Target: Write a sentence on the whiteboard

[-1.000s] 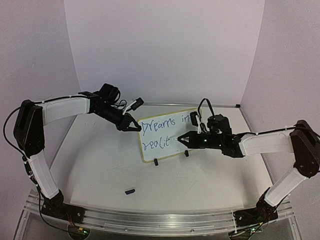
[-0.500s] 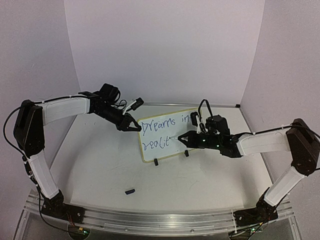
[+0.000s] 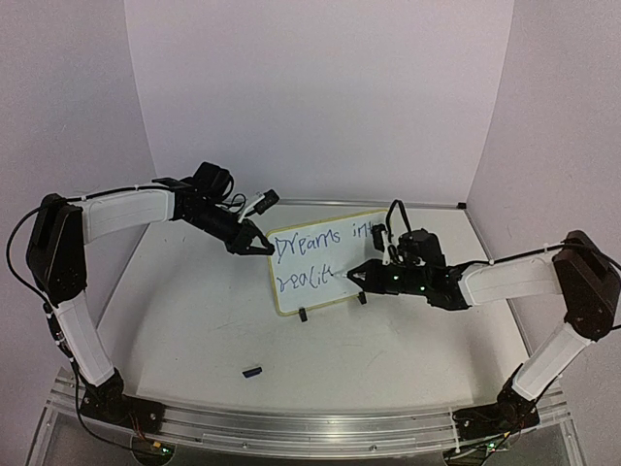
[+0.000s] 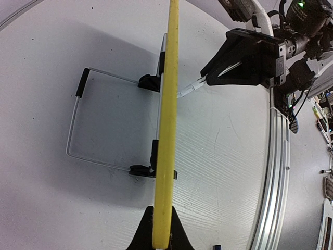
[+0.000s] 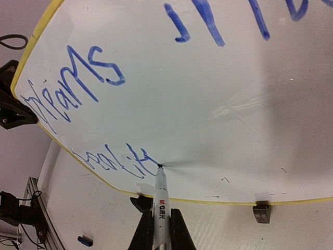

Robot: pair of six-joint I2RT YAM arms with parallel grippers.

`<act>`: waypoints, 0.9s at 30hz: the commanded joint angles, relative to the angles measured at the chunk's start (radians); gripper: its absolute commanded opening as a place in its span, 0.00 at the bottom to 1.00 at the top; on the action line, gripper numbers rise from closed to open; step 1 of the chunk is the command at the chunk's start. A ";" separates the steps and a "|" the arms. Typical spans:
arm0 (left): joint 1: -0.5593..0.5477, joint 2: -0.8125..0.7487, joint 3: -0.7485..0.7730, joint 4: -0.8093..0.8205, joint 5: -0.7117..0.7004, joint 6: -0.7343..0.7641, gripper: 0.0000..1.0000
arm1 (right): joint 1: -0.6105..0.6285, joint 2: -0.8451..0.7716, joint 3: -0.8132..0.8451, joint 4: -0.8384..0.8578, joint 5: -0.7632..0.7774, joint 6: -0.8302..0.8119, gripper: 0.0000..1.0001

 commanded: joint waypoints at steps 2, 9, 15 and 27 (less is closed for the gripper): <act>-0.022 0.014 0.008 -0.062 -0.037 0.010 0.00 | -0.004 0.006 -0.011 0.000 0.054 0.016 0.00; -0.023 0.013 0.006 -0.063 -0.039 0.010 0.00 | -0.005 -0.044 -0.019 0.002 0.030 0.000 0.00; -0.023 0.010 0.006 -0.063 -0.039 0.010 0.00 | -0.005 -0.116 -0.034 -0.003 0.051 0.007 0.00; -0.025 0.010 0.006 -0.063 -0.043 0.010 0.00 | -0.005 -0.061 0.019 -0.010 0.062 0.003 0.00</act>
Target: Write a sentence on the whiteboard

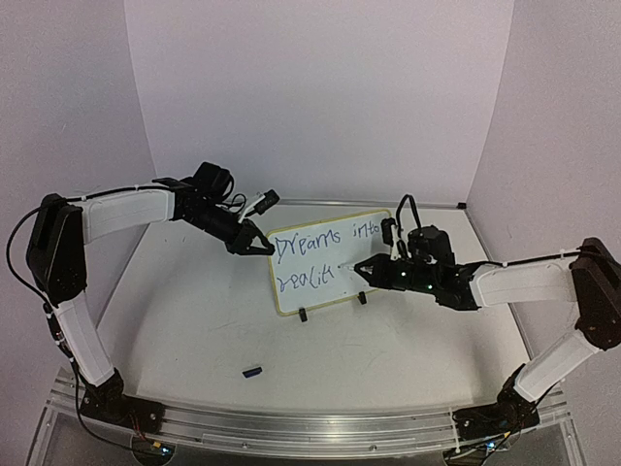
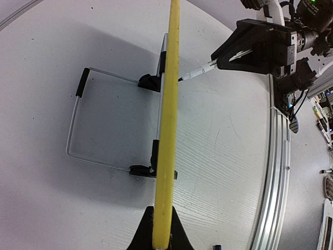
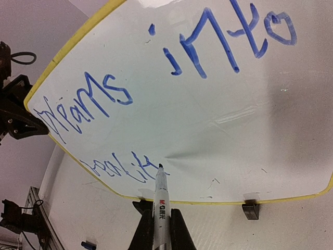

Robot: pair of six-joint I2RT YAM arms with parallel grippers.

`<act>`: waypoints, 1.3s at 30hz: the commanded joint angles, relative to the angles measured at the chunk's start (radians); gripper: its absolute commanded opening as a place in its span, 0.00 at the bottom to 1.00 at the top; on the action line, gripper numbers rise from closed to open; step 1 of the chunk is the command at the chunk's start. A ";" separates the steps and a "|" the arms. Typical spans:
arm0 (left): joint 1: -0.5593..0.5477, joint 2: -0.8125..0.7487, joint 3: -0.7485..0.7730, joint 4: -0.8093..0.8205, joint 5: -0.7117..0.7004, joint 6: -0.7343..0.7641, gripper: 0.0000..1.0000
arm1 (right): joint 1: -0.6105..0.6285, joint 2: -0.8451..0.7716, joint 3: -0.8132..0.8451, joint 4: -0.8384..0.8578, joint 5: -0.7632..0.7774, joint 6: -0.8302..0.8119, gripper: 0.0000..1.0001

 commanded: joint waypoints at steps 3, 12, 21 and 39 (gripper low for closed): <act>-0.023 0.011 0.006 -0.061 -0.041 0.010 0.00 | -0.004 0.034 0.057 0.012 0.016 -0.007 0.00; -0.023 0.013 0.006 -0.062 -0.041 0.010 0.00 | -0.004 0.056 0.065 0.011 0.022 -0.008 0.00; -0.023 0.014 0.006 -0.062 -0.041 0.010 0.00 | -0.004 0.084 0.059 -0.019 -0.003 -0.007 0.00; -0.023 0.016 0.007 -0.061 -0.038 0.010 0.00 | 0.012 0.185 0.074 -0.027 -0.096 0.004 0.00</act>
